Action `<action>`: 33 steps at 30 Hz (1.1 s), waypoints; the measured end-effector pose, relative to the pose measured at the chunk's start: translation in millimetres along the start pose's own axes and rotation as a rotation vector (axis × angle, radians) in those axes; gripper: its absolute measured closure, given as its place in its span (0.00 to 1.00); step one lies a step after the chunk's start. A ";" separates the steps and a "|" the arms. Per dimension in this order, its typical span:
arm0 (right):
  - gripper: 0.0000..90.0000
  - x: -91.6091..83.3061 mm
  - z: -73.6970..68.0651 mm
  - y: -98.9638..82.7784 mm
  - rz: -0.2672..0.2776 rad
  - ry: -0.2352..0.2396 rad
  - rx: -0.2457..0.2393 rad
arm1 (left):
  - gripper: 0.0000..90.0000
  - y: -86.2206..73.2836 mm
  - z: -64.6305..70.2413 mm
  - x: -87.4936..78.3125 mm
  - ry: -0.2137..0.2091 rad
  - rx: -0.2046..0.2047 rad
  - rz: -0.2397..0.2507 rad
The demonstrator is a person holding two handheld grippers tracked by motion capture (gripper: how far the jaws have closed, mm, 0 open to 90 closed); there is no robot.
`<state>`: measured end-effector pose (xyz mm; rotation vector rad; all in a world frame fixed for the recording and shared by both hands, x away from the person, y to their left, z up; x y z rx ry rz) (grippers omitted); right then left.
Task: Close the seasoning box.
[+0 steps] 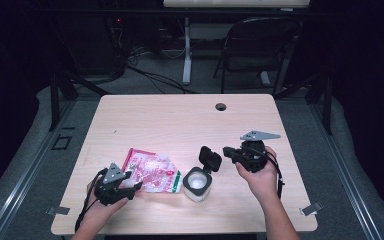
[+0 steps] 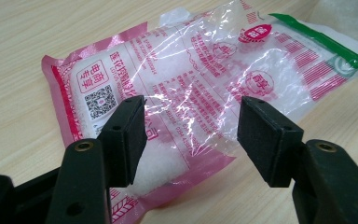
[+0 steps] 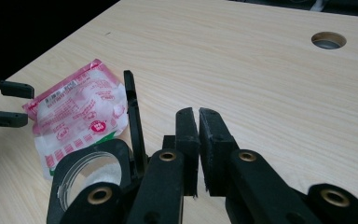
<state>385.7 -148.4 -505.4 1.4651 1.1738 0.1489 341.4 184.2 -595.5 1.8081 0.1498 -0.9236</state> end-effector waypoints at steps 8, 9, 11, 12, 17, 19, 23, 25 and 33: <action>0.96 6.1 -3.2 -3.6 -0.022 0.014 -0.004 | 0.47 -0.3 0.0 0.6 0.000 0.005 0.001; 0.96 6.6 -3.9 -3.8 -0.027 0.016 -0.008 | 0.47 -0.3 0.0 0.5 0.004 0.007 0.001; 0.96 8.1 -6.2 -4.0 -0.028 0.024 -0.009 | 0.47 0.0 0.5 0.7 0.004 0.007 0.005; 0.97 8.6 -7.5 -3.9 -0.028 0.022 -0.008 | 0.47 -0.1 0.7 0.5 0.003 0.006 0.004; 0.97 7.9 -9.6 -3.4 -0.033 0.027 -0.014 | 0.47 0.5 0.6 0.3 0.004 0.005 0.010; 0.97 7.9 -10.2 -3.0 -0.031 0.029 -0.017 | 0.47 0.3 0.3 0.4 0.005 0.005 0.008; 0.97 8.1 -10.8 -2.9 -0.028 0.033 -0.016 | 0.47 0.4 0.3 0.5 0.006 0.010 0.009; 0.97 8.3 -11.3 -2.9 -0.028 0.034 -0.017 | 0.47 0.7 0.0 0.3 0.008 0.007 0.011; 0.99 8.9 -14.8 -2.7 -0.036 0.041 -0.026 | 0.47 0.9 -1.4 -0.3 0.014 0.008 0.015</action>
Point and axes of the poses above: each handheld gripper's, and its own axes: x roughly forward along the jaws, y roughly out of its top, z roughly to its right, the point moved 8 cm from there along x, roughly forward along the jaws, and after that the axes turned 12 degrees about y, right-handed, at the moved point
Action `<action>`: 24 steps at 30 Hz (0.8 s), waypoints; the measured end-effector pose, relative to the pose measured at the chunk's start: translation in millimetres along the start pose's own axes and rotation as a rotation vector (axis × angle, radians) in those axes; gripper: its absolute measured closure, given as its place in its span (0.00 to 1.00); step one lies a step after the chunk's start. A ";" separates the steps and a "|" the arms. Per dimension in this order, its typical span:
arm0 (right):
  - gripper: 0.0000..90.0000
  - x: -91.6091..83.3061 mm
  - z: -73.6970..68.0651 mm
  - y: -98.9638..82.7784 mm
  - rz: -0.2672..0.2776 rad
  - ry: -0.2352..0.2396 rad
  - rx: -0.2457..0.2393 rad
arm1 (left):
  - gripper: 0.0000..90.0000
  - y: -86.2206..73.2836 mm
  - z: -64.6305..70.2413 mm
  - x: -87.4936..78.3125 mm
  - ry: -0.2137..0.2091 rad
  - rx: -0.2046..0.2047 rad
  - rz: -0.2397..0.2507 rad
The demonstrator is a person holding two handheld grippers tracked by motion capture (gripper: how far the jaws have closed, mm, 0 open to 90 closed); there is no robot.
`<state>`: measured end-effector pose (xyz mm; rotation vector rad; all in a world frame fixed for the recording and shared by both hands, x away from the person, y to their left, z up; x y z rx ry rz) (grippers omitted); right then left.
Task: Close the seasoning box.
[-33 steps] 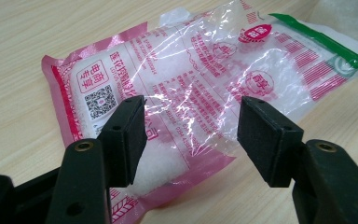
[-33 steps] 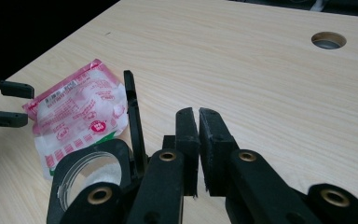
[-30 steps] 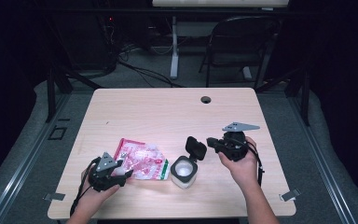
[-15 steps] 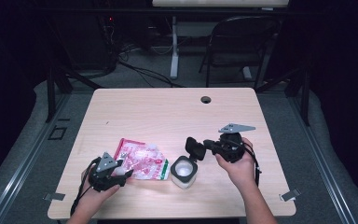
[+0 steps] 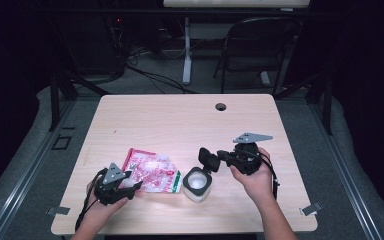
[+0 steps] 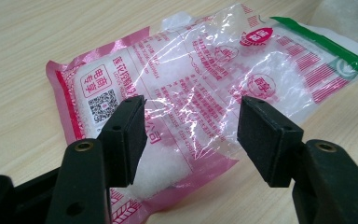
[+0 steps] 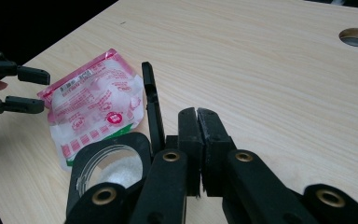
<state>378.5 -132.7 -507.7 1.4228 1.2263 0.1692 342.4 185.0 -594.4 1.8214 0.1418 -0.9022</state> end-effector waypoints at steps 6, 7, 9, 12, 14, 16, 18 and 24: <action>0.99 2.3 -5.1 -0.3 -0.014 0.012 -0.015 | 0.47 -0.2 -0.9 0.0 0.006 0.000 0.001; 0.99 3.2 -6.0 -0.6 -0.018 0.016 -0.017 | 0.47 0.0 -1.1 0.3 0.010 -0.002 0.006; 0.99 5.3 -10.0 -1.3 -0.023 0.043 -0.013 | 0.47 -0.1 -1.3 0.0 0.007 0.000 0.002; 0.99 7.4 -15.2 -1.5 -0.037 0.058 -0.023 | 0.46 -0.2 -1.7 0.1 0.008 -0.001 0.002; 0.99 10.0 -18.2 -1.6 -0.037 0.065 -0.029 | 0.47 -0.2 -1.7 0.2 0.008 0.000 0.003; 0.99 12.2 -21.3 -2.6 -0.047 0.071 -0.034 | 0.47 -0.2 -1.6 0.2 0.009 0.001 0.003; 0.99 15.1 -25.2 -3.8 -0.061 0.078 -0.046 | 0.47 -0.3 -1.6 0.3 0.010 0.001 0.004; 0.98 22.4 -35.8 -5.4 -0.083 0.097 -0.076 | 0.47 -0.4 -3.0 0.4 0.013 0.001 0.007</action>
Point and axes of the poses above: each handheld gripper's, and its own axes: x roughly forward along the jaws, y roughly out of its top, z roughly to its right, the point moved 8 cm from there along x, roughly forward along the jaws, and after that the axes turned 12 degrees about y, right-handed, at the moved point
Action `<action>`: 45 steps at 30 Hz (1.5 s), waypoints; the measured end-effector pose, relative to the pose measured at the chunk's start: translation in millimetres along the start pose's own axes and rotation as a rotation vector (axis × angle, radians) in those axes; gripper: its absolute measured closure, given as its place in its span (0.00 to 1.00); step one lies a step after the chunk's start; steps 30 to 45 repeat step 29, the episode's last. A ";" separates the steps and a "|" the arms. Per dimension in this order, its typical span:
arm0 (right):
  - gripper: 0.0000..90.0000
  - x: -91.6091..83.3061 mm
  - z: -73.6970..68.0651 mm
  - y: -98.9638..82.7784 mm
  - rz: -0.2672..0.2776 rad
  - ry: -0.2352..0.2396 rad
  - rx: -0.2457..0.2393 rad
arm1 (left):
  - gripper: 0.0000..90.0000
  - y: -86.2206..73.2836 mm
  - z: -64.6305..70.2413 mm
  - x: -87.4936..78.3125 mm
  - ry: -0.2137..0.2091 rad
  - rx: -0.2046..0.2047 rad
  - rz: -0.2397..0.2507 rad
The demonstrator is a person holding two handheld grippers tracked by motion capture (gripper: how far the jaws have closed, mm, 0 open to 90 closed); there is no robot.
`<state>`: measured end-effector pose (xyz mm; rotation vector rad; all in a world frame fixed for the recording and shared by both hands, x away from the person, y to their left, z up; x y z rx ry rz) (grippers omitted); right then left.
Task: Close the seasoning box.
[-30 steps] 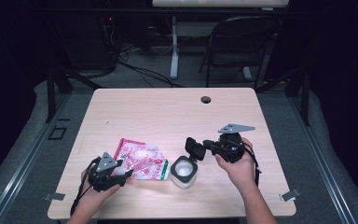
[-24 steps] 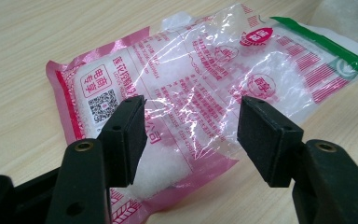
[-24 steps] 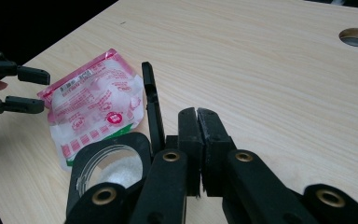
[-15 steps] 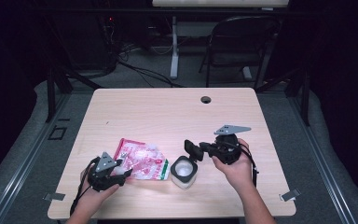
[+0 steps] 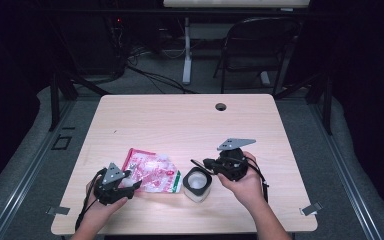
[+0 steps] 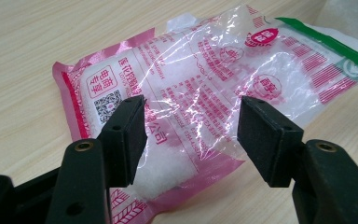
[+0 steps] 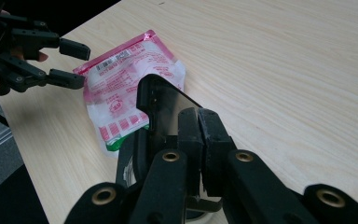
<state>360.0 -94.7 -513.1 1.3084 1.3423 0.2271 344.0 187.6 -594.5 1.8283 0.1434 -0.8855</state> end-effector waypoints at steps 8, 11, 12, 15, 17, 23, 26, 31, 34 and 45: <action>0.96 2.9 -2.0 -0.8 -0.006 0.004 -0.004 | 0.46 -0.4 -0.8 0.6 0.005 -0.003 -0.001; 0.94 4.2 -1.9 -0.9 -0.002 0.002 -0.005 | 0.46 -0.5 -1.2 0.7 0.005 -0.003 0.000; 0.93 4.3 -2.0 -0.9 -0.002 0.002 -0.004 | 0.46 -0.6 -1.6 0.6 0.005 -0.002 -0.001; 0.92 4.5 -1.9 -0.7 0.001 0.002 -0.007 | 0.46 -0.8 -2.2 0.5 0.006 -0.005 0.000; 0.91 4.2 -1.6 -0.7 -0.002 -0.001 -0.011 | 0.46 -1.0 -2.7 0.4 0.009 -0.007 0.000; 0.83 4.1 -2.0 0.0 0.002 -0.002 -0.008 | 0.46 -0.3 -5.4 -0.2 0.016 -0.020 0.010; 0.74 3.3 -1.6 0.5 0.003 0.000 -0.003 | 0.46 0.2 -8.1 -1.3 0.022 -0.030 0.015; 0.64 1.9 0.6 1.8 0.021 -0.018 0.000 | 0.46 1.2 -12.2 -2.6 0.028 -0.039 0.021; 0.64 1.9 0.6 1.8 0.021 -0.018 0.000 | 0.46 1.2 -12.2 -2.6 0.028 -0.039 0.021; 0.64 1.9 0.6 1.8 0.021 -0.018 0.000 | 0.46 1.2 -12.2 -2.6 0.028 -0.039 0.021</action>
Point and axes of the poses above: each handheld gripper's, and its own axes: x roughly forward along the jaws, y roughly out of its top, z roughly to its right, the point moved 8 cm from there along x, roughly forward along the jaws, and after that the axes turned 12 degrees about y, right-handed, at the moved point
